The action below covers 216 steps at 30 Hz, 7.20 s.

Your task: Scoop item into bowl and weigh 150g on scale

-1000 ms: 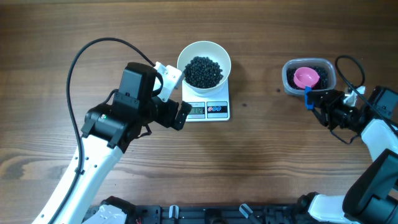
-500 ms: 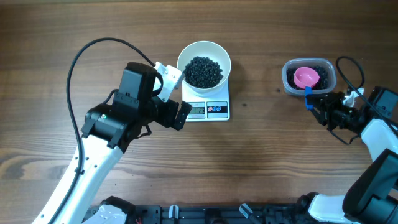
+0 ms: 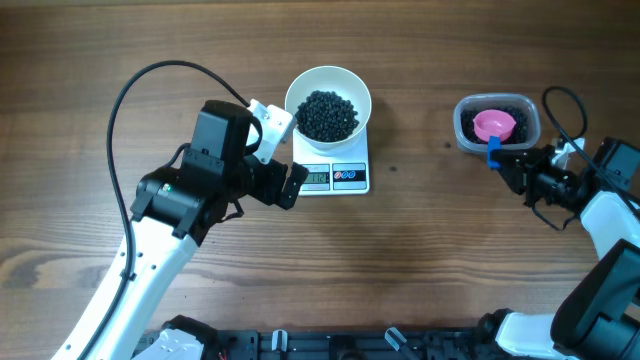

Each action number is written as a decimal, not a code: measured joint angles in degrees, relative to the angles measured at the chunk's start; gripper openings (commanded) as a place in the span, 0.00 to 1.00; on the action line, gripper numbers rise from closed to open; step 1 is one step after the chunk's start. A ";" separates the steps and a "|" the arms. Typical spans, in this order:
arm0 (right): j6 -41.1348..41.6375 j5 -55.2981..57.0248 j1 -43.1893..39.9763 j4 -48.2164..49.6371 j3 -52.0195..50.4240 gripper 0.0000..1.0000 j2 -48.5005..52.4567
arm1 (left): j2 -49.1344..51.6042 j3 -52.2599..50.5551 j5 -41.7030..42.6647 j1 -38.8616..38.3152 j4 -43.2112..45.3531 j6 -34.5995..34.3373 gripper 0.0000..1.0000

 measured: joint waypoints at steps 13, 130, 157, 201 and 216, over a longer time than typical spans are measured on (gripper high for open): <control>1.95 -0.57 0.00 -0.04 2.12 0.04 -7.67 | 0.00 0.00 0.00 0.00 0.00 0.00 1.00; -56.54 69.61 29.09 -46.45 39.15 0.04 15.06 | 0.00 0.00 0.00 0.00 0.00 0.00 1.00; -66.79 62.88 28.65 -47.74 39.91 0.04 15.06 | 0.00 0.00 0.00 0.00 0.00 0.00 1.00; -72.70 32.76 12.98 -53.33 40.22 0.04 14.99 | 0.00 0.00 0.00 0.00 0.00 0.00 1.00; -72.54 27.21 8.07 -53.48 40.22 0.04 14.99 | 0.00 0.00 0.00 0.00 0.00 0.00 1.00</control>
